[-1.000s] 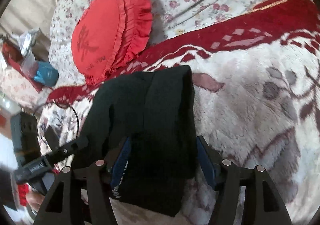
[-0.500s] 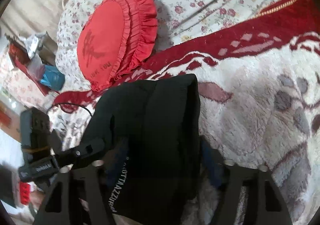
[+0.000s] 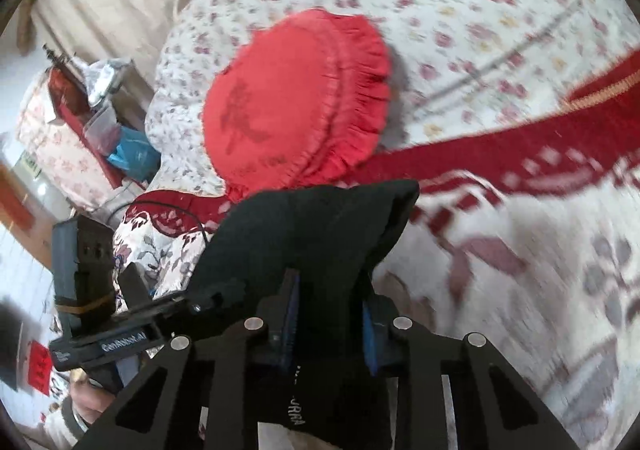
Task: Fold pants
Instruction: 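Lower the folded pants onto the bedspread below the red cushion with both grippers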
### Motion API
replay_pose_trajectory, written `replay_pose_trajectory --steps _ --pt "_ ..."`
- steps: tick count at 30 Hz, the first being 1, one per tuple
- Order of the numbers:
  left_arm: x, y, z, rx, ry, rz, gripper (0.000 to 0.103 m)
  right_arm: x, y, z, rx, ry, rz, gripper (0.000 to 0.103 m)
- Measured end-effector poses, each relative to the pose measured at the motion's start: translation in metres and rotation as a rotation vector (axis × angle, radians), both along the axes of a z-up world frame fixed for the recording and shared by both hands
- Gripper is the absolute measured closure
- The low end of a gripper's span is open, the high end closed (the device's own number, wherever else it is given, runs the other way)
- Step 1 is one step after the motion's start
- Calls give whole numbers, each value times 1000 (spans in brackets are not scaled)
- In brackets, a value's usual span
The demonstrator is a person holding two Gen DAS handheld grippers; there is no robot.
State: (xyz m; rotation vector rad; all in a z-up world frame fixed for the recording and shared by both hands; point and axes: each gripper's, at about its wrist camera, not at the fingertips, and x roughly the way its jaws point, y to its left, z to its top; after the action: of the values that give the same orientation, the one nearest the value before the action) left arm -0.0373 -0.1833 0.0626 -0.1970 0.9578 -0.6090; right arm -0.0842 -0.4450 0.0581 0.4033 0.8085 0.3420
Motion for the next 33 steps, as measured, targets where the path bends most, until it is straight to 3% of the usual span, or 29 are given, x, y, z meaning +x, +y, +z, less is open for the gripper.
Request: replay_pose_trajectory --steps 5,9,12,14,18,21,26,30,33 --pt "26 28 8 23 -9 68 58 34 28 -3 23 1 44 79" --pt "46 45 -12 60 47 119 58 60 48 -17 17 46 73 79" --pt "55 56 -35 91 99 149 56 73 55 -36 -61 93 49 79" --pt "53 62 -40 54 103 150 50 78 52 -46 -103 127 18 77" --pt "47 67 -30 86 69 161 47 71 42 -40 -108 134 -9 68" --pt "40 68 -19 117 35 177 47 62 33 -18 -139 85 -70 67" --pt "24 63 -3 122 -21 173 47 65 49 7 -132 20 24 67" --pt "11 50 -6 157 -45 159 47 88 77 -1 -164 28 95 67" --pt "7 38 -20 248 -46 141 47 105 94 -22 -235 80 108 68"
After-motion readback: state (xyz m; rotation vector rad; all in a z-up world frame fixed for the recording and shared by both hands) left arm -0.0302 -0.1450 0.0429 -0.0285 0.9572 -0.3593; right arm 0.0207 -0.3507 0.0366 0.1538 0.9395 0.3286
